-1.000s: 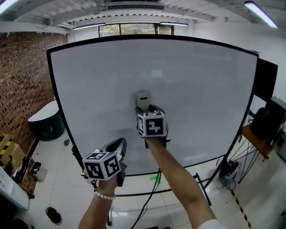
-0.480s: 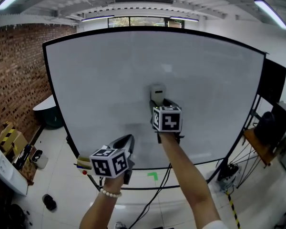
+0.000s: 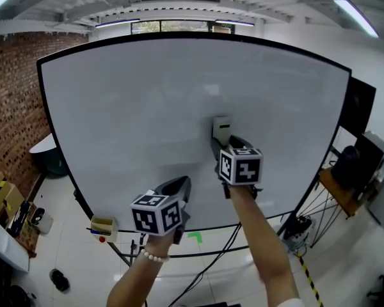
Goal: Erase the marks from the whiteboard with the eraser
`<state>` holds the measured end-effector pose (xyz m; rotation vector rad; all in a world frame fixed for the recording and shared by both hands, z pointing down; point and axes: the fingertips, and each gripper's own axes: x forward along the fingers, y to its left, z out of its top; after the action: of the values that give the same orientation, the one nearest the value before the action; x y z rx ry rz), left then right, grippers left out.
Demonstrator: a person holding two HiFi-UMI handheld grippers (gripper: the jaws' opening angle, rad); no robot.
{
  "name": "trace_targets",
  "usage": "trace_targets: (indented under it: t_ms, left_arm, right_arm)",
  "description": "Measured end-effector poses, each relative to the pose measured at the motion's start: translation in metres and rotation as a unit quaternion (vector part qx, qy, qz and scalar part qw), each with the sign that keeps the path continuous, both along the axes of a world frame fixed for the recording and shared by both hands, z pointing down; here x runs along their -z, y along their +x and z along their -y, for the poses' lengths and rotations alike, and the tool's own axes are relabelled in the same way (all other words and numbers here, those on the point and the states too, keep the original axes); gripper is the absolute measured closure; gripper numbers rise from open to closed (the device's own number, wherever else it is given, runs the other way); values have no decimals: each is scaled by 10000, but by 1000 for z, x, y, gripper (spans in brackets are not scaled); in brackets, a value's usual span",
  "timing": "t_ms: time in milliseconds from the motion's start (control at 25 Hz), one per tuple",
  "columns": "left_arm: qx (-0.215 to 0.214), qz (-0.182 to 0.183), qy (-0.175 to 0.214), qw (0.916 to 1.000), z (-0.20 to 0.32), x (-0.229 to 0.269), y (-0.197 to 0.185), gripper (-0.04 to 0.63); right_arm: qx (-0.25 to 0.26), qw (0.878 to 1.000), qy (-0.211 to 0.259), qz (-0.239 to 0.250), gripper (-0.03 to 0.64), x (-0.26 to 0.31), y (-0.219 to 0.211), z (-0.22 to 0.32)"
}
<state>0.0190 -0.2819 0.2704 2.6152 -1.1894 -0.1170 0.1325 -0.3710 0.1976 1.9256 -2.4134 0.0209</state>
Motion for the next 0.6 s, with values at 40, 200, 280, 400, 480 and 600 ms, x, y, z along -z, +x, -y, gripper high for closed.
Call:
trace_targets:
  t_ms: [40,200,280,400,480,600]
  left_arm:
    - [-95,-14,20,10000,3,2,6,607]
    - [-496,23,117,9987,11,12,47,607]
    - [-650,41,153,9978,12,16,72,607]
    - [-774,43,237,9967,14,19,110,607]
    - [-781,16,273,9966,16,20,136,607]
    - [-708,-89,276,9971,18,21,175,607]
  right_arm:
    - [-47,10000,-18,-28,365,-3,5,2]
    - [-214,9998,-45,-11,365,-5,42,6]
    - [-338,9994,-28,13,365,-5,67,5]
    - [-421,9991,3,76,365,-6,109,5]
    - [-455,9989,17,83,365,-7,139,4]
    - [-453,9989,27,67,364,-9,186,4]
